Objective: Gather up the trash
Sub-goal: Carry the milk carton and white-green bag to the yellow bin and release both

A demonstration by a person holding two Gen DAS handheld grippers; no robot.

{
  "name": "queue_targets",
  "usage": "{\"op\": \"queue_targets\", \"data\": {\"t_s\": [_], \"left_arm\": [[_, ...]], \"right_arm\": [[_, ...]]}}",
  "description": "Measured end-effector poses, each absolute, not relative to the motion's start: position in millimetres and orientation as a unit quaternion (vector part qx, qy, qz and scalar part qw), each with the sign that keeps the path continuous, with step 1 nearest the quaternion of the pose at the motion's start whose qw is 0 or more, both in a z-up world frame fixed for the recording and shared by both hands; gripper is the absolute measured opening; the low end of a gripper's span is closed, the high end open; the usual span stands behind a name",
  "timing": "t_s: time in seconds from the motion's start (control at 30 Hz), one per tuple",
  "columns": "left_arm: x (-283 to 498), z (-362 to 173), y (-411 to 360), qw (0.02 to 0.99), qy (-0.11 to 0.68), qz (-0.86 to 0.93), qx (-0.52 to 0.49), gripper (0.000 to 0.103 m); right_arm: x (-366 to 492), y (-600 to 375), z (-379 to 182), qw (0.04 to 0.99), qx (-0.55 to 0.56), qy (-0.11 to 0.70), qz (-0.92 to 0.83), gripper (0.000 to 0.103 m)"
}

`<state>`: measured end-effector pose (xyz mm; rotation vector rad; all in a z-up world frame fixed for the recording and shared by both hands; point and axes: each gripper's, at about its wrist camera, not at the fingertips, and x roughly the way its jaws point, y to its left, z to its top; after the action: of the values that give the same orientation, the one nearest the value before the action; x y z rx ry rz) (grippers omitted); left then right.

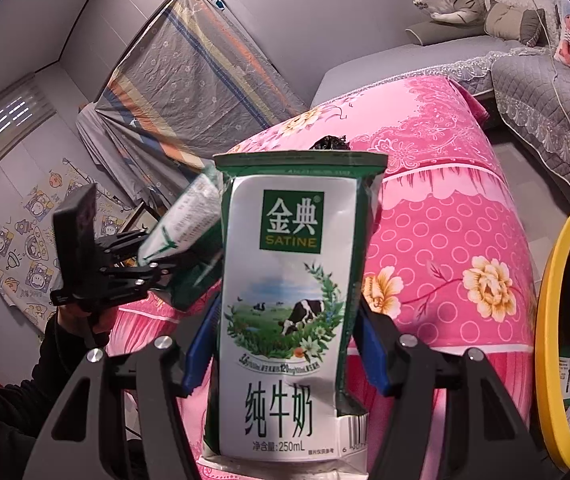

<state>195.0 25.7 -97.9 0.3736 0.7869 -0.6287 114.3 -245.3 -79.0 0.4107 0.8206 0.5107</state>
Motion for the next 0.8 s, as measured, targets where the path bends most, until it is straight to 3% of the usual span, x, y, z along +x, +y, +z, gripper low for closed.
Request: {"op": "queue_targets", "data": {"t_s": [0.37,0.8], "left_arm": [[144.0,-62.4,50.4,0.908,0.309,-0.274,0.068,0.034],[137.2,-50.9,-32.9,0.891,0.282,-0.352,0.059,0.034]], "right_arm": [[106.6,-247.3,-70.9,0.868,0.205,0.380,0.245,0.058],[83.4,-294.3,-44.3,0.899,0.222,0.326,0.189,0.058]]}}
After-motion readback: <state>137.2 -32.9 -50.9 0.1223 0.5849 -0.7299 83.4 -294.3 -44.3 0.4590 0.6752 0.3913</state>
